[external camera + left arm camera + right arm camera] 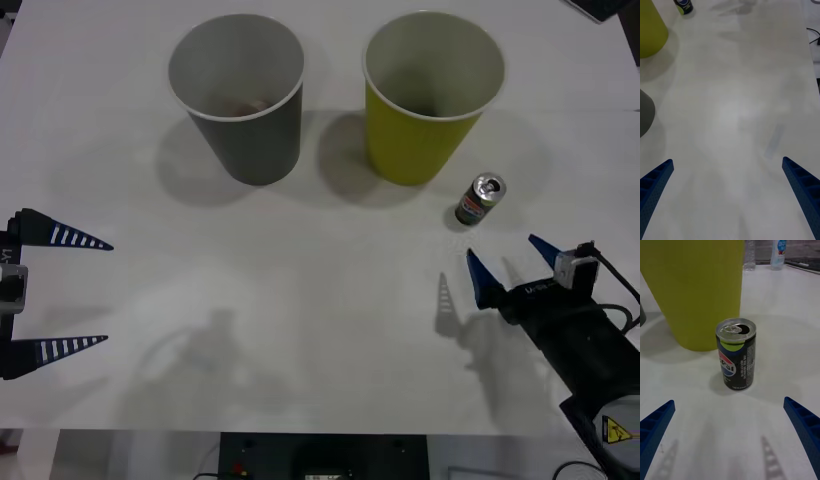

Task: Put the can into the green bin and the plastic bottle into the gray bin

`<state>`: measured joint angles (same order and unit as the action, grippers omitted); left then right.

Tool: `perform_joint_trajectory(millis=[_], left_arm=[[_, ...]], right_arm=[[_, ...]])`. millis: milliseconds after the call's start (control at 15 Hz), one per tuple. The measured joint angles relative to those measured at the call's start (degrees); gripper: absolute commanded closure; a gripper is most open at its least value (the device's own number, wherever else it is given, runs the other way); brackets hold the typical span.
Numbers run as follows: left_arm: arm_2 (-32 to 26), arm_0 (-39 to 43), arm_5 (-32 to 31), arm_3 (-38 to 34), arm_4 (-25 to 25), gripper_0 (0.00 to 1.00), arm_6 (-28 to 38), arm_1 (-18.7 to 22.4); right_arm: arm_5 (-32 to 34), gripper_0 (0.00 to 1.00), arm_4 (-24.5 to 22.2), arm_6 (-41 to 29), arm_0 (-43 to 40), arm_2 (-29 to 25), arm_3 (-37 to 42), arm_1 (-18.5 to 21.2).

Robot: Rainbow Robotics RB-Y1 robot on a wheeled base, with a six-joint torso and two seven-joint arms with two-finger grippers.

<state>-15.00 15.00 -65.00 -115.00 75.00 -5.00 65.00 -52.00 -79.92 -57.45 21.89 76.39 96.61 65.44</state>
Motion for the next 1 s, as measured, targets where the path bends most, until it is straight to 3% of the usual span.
perform_joint_trajectory(millis=[1000], left_arm=[[0.0, 0.0, 0.0, 0.0, 0.0, 0.0, 0.0, 0.0]], right_arm=[[-1.2, 0.0, 4.97, -1.62, 7.62, -0.02, -15.23, -11.32]])
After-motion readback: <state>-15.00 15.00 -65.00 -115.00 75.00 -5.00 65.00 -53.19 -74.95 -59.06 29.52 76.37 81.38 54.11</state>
